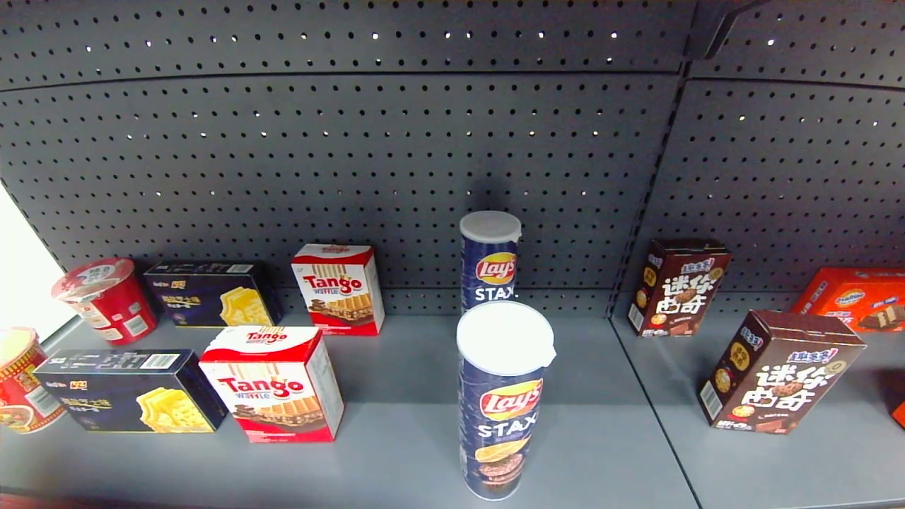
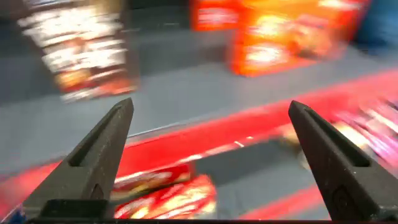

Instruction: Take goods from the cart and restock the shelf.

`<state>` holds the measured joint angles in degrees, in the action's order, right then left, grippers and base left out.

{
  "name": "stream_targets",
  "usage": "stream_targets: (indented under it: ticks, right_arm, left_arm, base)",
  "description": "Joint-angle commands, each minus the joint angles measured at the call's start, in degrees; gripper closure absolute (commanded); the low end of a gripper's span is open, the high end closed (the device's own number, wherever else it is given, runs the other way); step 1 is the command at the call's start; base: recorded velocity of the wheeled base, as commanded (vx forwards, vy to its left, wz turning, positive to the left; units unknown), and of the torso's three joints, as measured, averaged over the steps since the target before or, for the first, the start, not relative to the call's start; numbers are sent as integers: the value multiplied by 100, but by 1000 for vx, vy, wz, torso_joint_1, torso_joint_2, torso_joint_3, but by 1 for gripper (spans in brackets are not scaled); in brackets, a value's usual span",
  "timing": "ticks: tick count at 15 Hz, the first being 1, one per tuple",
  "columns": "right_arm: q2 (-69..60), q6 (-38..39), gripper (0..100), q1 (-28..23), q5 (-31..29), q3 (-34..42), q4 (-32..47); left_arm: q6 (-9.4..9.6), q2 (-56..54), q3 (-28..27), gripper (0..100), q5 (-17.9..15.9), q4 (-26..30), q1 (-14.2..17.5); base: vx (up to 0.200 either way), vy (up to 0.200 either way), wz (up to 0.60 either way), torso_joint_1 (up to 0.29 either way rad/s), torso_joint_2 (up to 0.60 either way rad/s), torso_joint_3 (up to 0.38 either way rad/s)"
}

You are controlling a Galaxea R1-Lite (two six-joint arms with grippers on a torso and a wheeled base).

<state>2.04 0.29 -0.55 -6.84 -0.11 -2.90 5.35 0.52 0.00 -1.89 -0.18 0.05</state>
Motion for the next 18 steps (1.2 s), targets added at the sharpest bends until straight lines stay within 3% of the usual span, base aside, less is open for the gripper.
stream_targets:
  ticks: [1, 3, 4, 5, 12, 14, 15, 16, 18]
  right_arm:
    - [-177, -187, 0, 64, 1044, -15, 378]
    - [-186, 120, 0, 64, 825, 2, 308]
    - [-186, 147, 0, 64, 807, 11, 299]
    - [-177, 85, 0, 64, 807, 2, 299]
    - [-177, 6, 0, 64, 833, 11, 290]
    - [-186, 6, 0, 64, 825, 11, 290]
    - [-177, 15, 0, 64, 825, 11, 290]
    - [-177, 15, 0, 64, 825, 11, 290]
    - [-177, 6, 0, 64, 825, 2, 290]
  left_arm:
    - [-8, 18, 0, 0, -22, 9, 4]
    - [-245, 27, 0, 0, -75, 9, -5]
    - [-254, 27, 0, 0, -31, 9, -5]
    - [-280, 27, 0, 0, 277, 1, 4]
    - [-245, 9, 0, 0, 198, 9, 4]
    - [-210, 9, 0, 0, 207, 9, 4]
    - [-271, 18, 0, 0, 180, 9, 4]
    - [-482, 18, 0, 0, 189, 1, 4]
    - [-509, 18, 0, 0, 189, 1, 4]
  base:
    - [0, 0, 0, 0, 0, 0]
    - [0, 0, 0, 0, 0, 0]
    - [0, 0, 0, 0, 0, 0]
    - [0, 0, 0, 0, 0, 0]
    - [0, 0, 0, 0, 0, 0]
    - [-200, 0, 0, 5, -5, 5]
    - [-200, 0, 0, 12, 2, 2]
    - [0, 0, 0, 0, 0, 0]
    - [0, 0, 0, 0, 0, 0]
